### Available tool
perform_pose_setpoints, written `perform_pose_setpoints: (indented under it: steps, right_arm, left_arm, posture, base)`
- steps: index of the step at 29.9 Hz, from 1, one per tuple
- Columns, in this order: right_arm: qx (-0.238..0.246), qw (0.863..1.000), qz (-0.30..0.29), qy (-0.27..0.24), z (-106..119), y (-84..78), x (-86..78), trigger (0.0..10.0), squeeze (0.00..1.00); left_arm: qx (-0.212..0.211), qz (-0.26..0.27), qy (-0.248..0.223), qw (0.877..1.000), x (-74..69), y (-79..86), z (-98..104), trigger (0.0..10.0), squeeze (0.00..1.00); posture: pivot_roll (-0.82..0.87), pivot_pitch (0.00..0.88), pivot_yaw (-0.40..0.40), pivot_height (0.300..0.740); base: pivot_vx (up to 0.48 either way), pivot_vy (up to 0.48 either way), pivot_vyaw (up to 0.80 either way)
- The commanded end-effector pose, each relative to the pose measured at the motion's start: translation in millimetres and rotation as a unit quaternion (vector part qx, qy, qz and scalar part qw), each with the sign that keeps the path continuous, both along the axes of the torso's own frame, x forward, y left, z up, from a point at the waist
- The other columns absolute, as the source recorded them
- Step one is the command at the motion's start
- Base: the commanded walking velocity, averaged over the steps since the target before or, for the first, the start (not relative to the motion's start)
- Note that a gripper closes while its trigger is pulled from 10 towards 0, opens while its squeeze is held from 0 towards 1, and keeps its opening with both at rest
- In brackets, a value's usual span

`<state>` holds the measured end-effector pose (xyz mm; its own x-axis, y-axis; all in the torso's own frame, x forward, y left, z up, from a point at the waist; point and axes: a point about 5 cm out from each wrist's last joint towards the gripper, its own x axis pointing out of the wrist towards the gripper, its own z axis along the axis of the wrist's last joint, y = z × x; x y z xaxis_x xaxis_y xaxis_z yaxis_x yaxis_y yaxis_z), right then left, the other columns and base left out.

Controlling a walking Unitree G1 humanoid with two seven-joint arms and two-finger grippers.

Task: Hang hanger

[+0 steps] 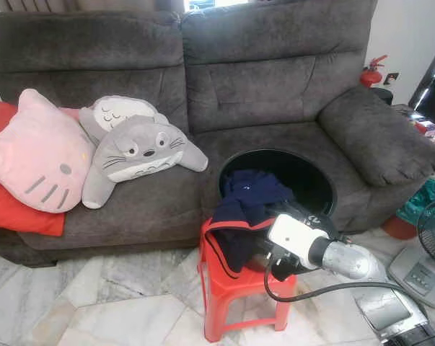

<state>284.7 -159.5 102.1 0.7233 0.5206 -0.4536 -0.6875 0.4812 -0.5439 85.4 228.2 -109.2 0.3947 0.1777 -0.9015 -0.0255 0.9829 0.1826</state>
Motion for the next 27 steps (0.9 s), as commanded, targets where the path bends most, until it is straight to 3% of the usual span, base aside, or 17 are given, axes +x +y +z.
perform_pose_setpoints:
  steps: [1, 15, 20, 27]
  right_arm:
    - [-0.009, 1.0, 0.004, -0.014, 2, 3.3, 5.0, 10.0, 0.0]
    - [-0.034, 0.997, -0.024, -0.058, 5, -3.4, 17.0, 10.0, 0.0]
    - [-0.031, 0.993, -0.046, -0.1, 14, -5.5, 25.8, 10.0, 0.0]
    - [-0.026, 0.993, -0.037, -0.105, 14, -2.1, 26.8, 10.0, 0.0]
  left_arm:
    - [0.004, -0.006, 0.006, 1.0, -2.6, 1.1, 0, 10.0, 0.0]
    - [0.006, -0.011, 0.007, 1.0, -4.2, 1.1, -1, 10.0, 0.0]
    - [0.008, -0.012, 0.008, 1.0, -5.1, 1.6, -1, 10.0, 0.0]
    - [0.009, -0.013, 0.007, 1.0, -4.9, 1.8, -1, 10.0, 0.0]
  posture:
    - [-0.18, 0.0, 0.036, 0.74]
    - [-0.18, 0.0, 0.037, 0.74]
    - [-0.18, 0.0, 0.038, 0.74]
    - [-0.18, 0.0, 0.038, 0.74]
  base:
    - [0.0, 0.0, 0.0]
    - [0.0, 0.0, 0.0]
    - [0.0, 0.0, 0.0]
    - [0.0, 0.0, 0.0]
